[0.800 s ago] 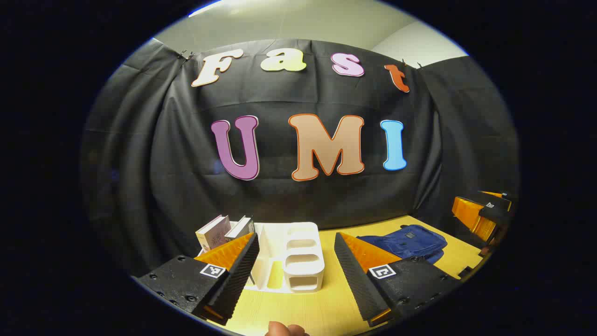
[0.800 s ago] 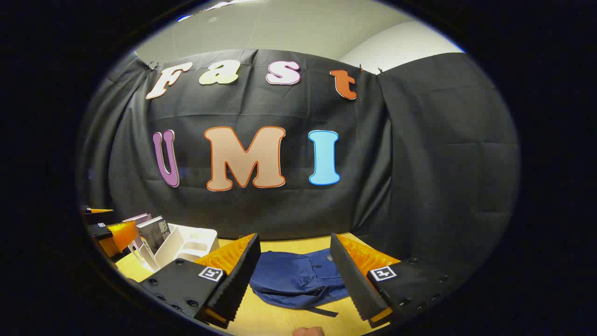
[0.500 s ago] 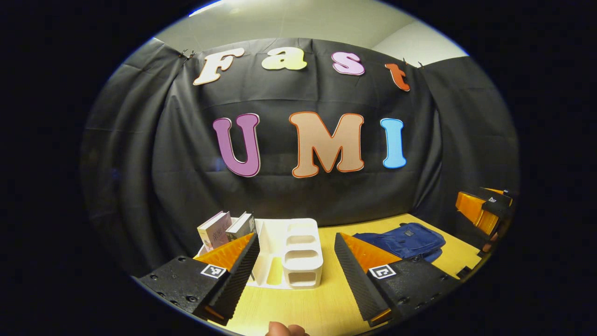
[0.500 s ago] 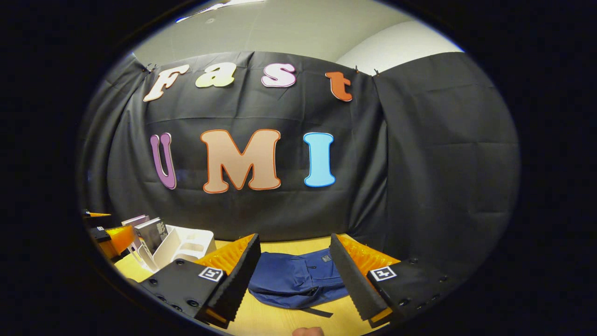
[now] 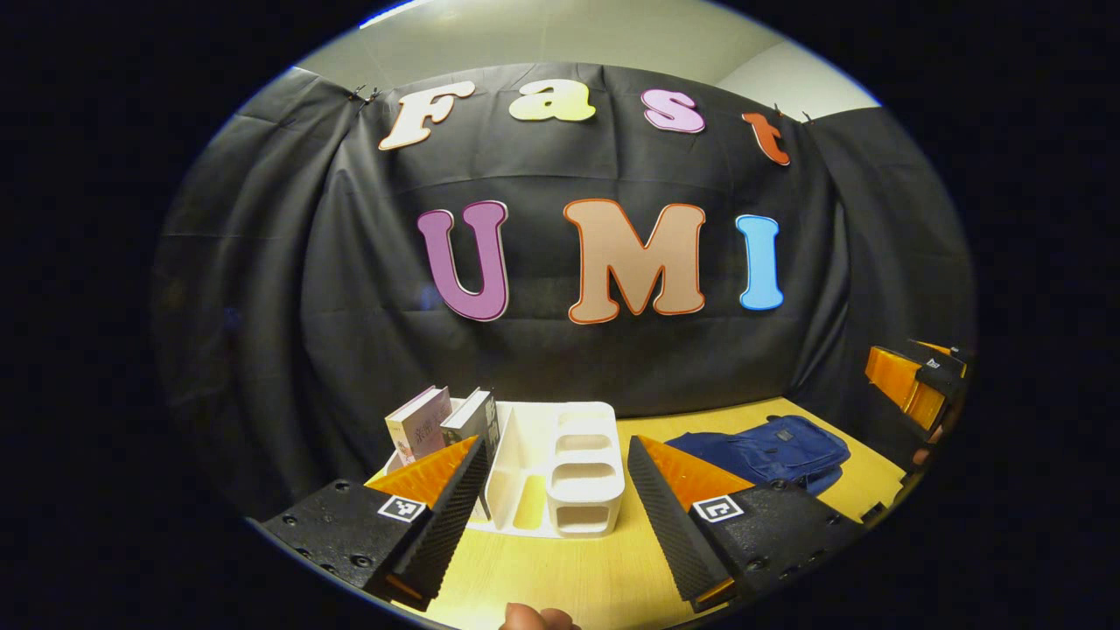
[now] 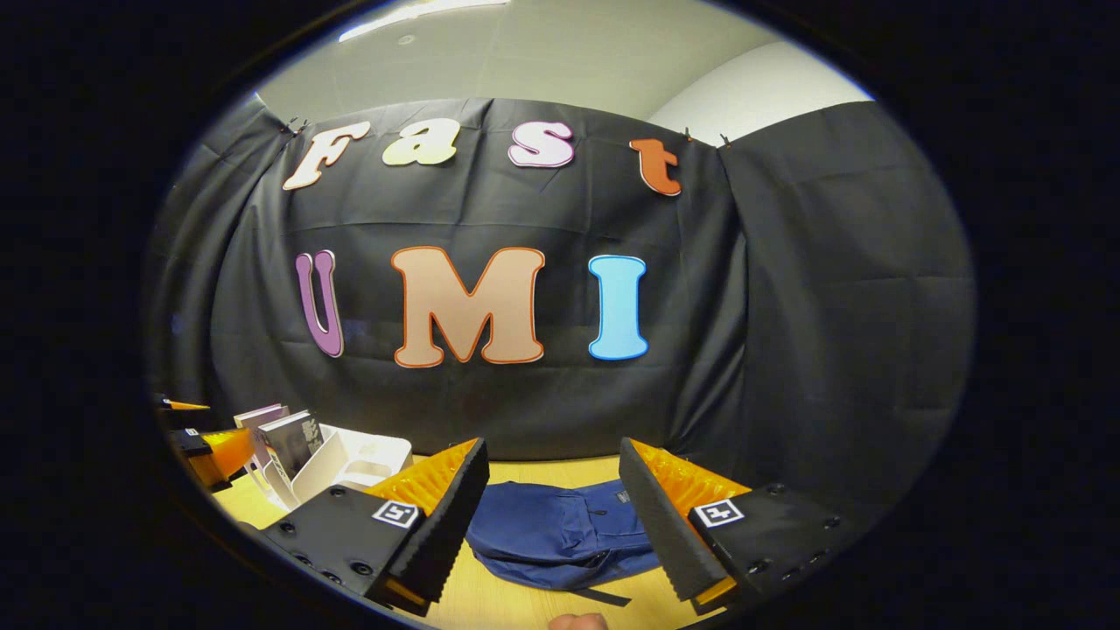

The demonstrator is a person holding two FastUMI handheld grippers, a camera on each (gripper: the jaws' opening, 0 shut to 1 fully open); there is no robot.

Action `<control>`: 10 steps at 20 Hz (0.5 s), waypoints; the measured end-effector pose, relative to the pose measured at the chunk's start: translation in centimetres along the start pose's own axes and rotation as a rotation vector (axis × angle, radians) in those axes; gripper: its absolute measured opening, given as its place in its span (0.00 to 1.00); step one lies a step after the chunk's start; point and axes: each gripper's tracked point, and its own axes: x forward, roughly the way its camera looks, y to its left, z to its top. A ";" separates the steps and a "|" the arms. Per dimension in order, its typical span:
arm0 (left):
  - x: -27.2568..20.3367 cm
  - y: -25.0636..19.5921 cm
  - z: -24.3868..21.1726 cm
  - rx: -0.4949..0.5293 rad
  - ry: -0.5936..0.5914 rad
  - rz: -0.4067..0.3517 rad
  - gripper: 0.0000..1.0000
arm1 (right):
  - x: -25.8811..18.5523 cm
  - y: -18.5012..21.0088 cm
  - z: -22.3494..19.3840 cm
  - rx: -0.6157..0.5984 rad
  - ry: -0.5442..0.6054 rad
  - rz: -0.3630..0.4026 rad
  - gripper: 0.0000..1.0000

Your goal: Open the schoolbag, grab two books from the bookshelf and put them into the schoolbag.

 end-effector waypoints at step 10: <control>1.8 0.6 0.9 0.025 0.001 0.000 0.94 | 1.9 1.4 0.6 -0.011 -0.017 0.031 0.96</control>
